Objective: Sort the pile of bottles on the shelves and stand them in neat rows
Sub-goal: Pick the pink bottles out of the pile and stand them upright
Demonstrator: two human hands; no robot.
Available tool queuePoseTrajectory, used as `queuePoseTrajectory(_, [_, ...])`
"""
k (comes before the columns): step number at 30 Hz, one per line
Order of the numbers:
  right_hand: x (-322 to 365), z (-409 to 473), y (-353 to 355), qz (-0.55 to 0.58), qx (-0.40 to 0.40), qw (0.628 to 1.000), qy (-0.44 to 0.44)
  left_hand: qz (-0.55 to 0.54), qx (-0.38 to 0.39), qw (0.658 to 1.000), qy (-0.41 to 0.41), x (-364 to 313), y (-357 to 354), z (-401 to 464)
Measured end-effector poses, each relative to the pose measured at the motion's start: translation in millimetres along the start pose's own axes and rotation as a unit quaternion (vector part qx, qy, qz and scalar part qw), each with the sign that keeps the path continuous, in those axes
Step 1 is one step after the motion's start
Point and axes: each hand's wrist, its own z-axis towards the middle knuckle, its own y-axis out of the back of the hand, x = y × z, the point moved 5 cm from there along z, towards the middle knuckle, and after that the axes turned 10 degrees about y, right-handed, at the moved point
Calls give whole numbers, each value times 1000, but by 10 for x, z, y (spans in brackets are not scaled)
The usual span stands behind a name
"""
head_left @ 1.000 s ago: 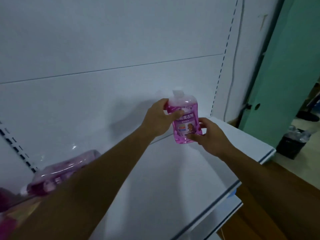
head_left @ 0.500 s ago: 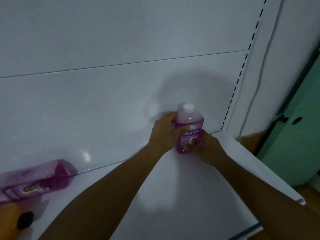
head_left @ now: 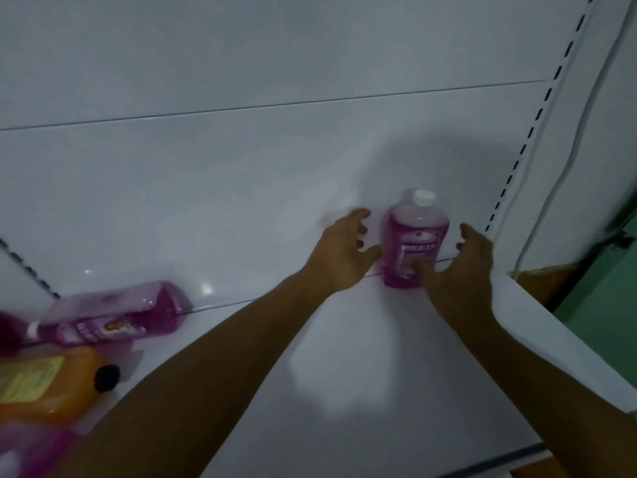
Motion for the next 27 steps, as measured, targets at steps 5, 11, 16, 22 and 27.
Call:
queuePoseTrajectory(5, [740, -296, 219, 40, -132, 975, 177, 22, -31, 999, -4, 225, 711, -424])
queuePoseTrajectory(11, [1723, -1001, -312, 50, 19, 972, 230, 54, -75, 996, -20, 464, 1742, -1162])
queuePoseTrajectory(16, [2356, -1744, -916, 59, 168, 962, 205, 41, -114, 993, -6, 880, 2639, -1927])
queuePoseTrajectory(22, [3000, -2393, -1265, 68, 288, 933, 206, 94, -139, 985, 48, 1377, 3346, -2610])
queuePoseTrajectory(27, [3337, -2690, -1446, 55, 360, 891, 270, 144, -132, 974, 113, 1784, 3506, -3078])
